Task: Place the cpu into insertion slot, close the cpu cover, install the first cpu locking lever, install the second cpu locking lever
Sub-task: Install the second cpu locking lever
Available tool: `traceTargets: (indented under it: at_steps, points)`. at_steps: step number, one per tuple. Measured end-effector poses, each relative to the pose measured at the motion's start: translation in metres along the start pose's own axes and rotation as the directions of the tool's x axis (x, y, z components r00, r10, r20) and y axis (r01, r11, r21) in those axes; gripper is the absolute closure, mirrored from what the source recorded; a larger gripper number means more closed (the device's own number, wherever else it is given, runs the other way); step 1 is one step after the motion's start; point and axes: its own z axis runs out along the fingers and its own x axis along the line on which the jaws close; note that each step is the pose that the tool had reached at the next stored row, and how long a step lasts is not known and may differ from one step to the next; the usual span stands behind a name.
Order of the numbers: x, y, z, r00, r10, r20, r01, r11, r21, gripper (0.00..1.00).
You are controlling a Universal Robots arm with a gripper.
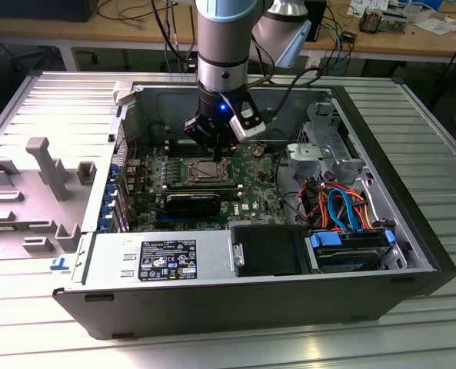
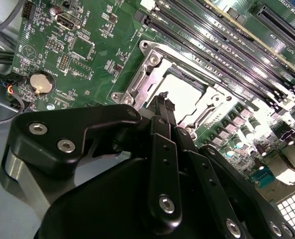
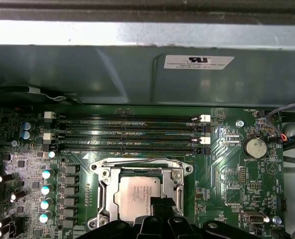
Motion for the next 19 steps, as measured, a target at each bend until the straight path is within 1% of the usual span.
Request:
traceTargets:
  at_steps: [11,17,19]
  points:
    - [0.0000,0.0001,-0.0033,1.0000,0.000,0.0000,0.000,1.0000,0.0001,0.89]
    - [0.0000,0.0002,-0.0037,1.0000,0.000,-0.0001,0.000,1.0000,0.0002,0.89]
    - [0.0000,-0.0013,-0.0038,1.0000,0.000,-0.0001,0.000,1.0000,0.0002,0.89]
